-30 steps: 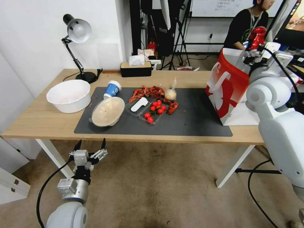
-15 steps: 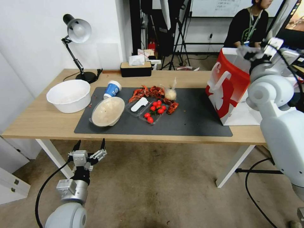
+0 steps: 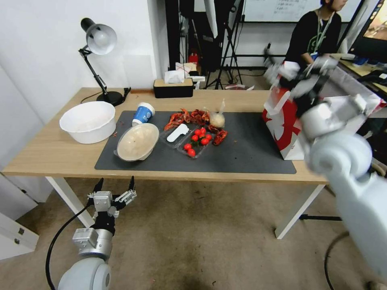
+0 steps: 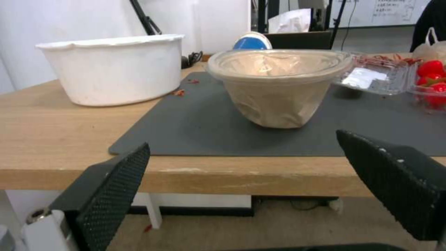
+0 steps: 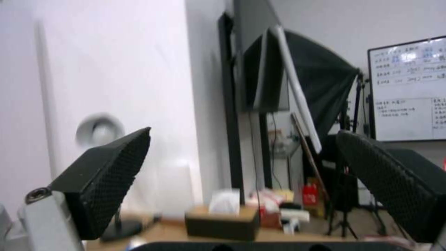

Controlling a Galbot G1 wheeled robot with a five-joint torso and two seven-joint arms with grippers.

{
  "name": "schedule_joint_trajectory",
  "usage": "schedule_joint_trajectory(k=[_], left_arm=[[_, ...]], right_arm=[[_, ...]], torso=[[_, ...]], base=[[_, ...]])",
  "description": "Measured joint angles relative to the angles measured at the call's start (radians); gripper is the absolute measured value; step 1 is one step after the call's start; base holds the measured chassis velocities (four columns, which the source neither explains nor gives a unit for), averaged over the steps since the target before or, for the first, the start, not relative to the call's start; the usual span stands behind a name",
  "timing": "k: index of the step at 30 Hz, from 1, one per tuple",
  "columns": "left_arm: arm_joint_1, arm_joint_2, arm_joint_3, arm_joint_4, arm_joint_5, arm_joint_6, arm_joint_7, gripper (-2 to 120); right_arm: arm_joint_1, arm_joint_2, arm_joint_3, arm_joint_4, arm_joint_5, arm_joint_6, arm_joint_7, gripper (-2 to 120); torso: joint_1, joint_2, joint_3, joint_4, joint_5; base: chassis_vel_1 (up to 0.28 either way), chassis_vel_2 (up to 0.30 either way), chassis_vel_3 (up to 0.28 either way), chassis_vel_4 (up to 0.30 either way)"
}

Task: Pick up the trash from the table and place it into the takeout bag.

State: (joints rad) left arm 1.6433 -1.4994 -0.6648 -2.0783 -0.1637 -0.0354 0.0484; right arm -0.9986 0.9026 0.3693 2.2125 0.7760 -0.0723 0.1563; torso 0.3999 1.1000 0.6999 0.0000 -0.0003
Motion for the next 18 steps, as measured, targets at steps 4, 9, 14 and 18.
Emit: schedule_joint_trajectory(k=[4,9,14,18], left_arm=[[0.0,0.003,0.0,0.0,0.004,-0.003,0.0,100],[0.001,0.004,-0.002,0.0,0.005,-0.006,0.0,100],[0.0,0.006,-0.003,0.003,0.004,-0.009,0.0,100],[0.0,0.006,-0.003,0.004,0.003,-0.01,0.0,100]], right_arm=[[-0.198,0.049,-0.002,0.064,-0.2,0.024,0.014,100],[-0.401,0.112,-0.016,0.105,-0.386,0.059,0.09,100],[-0.557,0.17,-0.041,0.108,-0.536,0.092,0.187,99],[-0.597,0.192,-0.046,0.099,-0.589,0.1,0.224,99]], torso=[[0.0,0.0,0.0,0.0,0.0002],[0.0,0.0,0.0,0.0001,0.0],[0.0,0.0,0.0,-0.0002,0.0001],[0.0,0.0,0.0,-0.0002,0.0001]], base=[[0.0,0.0,0.0,0.0],[0.0,0.0,0.0,0.0],[0.0,0.0,0.0,0.0],[0.0,0.0,0.0,0.0]])
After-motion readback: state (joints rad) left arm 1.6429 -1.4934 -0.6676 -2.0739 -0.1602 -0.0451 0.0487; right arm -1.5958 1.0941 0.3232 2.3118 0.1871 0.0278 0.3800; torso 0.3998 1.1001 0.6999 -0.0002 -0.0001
